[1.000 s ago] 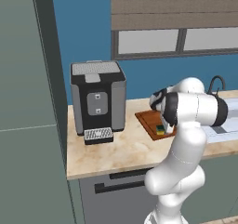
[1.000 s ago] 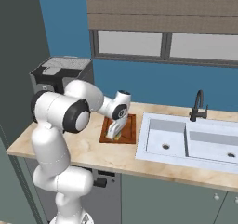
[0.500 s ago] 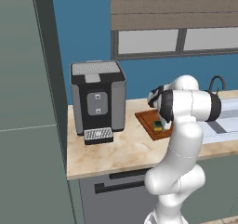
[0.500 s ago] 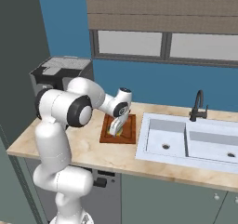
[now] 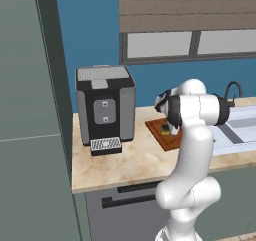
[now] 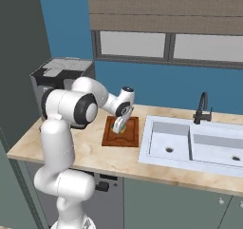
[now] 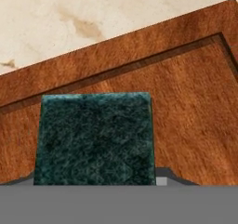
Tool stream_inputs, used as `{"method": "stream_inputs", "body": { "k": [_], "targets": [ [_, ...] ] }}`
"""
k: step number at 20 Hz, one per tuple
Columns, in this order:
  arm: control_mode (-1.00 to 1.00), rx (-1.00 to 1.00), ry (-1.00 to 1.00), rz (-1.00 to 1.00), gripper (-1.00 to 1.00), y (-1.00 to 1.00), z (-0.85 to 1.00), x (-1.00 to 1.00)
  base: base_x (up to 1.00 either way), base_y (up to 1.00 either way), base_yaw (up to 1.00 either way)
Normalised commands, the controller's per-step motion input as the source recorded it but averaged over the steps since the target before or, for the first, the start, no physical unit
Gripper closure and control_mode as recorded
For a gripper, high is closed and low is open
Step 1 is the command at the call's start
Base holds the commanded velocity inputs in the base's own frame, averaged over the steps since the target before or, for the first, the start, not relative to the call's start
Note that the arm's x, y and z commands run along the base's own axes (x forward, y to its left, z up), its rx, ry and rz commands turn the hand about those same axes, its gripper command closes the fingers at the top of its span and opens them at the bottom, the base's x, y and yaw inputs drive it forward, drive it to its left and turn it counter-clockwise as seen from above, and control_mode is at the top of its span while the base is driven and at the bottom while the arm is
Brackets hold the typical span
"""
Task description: Pick up the sponge from the counter and clean the cutting board by briefly scrubbing or pressing down on the cutting board. Once finished, release the sponge.
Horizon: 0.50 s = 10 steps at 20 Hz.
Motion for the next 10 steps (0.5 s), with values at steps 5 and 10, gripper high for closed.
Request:
{"method": "stream_inputs", "body": {
  "k": [5,10],
  "targets": [
    [-1.00,0.00,-0.09,0.00,1.00,0.13,-0.03,0.56,0.00,0.00,0.00],
    [-1.00,0.00,-0.07,0.00,1.00,0.06,-0.10,0.53,0.00,0.00,0.00]
  ]
}}
